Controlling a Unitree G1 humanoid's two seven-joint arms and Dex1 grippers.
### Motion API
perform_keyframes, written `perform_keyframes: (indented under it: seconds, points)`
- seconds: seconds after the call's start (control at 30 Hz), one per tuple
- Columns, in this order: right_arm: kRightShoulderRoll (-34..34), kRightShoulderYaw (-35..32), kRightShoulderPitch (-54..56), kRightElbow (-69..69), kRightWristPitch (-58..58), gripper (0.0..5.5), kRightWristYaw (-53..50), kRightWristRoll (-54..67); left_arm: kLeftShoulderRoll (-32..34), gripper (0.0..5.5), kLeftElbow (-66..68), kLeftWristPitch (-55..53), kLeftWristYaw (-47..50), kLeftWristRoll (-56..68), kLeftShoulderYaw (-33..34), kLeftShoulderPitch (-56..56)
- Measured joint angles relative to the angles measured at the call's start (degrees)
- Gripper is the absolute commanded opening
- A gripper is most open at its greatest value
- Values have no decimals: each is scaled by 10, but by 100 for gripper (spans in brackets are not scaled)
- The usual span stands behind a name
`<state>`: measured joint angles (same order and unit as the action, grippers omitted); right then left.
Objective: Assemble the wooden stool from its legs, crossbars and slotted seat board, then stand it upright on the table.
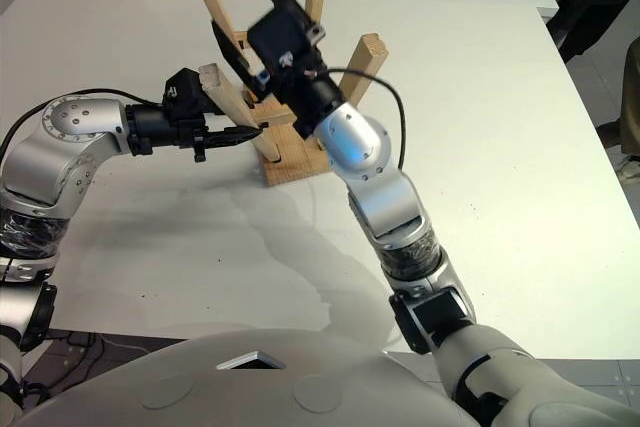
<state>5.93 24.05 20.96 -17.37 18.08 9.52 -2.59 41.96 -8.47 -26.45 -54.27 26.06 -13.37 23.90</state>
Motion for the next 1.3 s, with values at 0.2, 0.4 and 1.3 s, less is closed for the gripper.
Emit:
perform_keyframes:
  seconds: [0.2,0.4,1.3]
  points:
    - [11,28,-47,72,-47,350,0,-45,1,205,4,-1,-3,-2,-1,3]
    - [-5,6,-45,56,-43,350,12,-35,1,205,4,-2,-5,-2,-2,7]
    - [-48,-122,-9,-39,-41,350,34,82,-2,205,7,-3,-8,-7,-5,10]
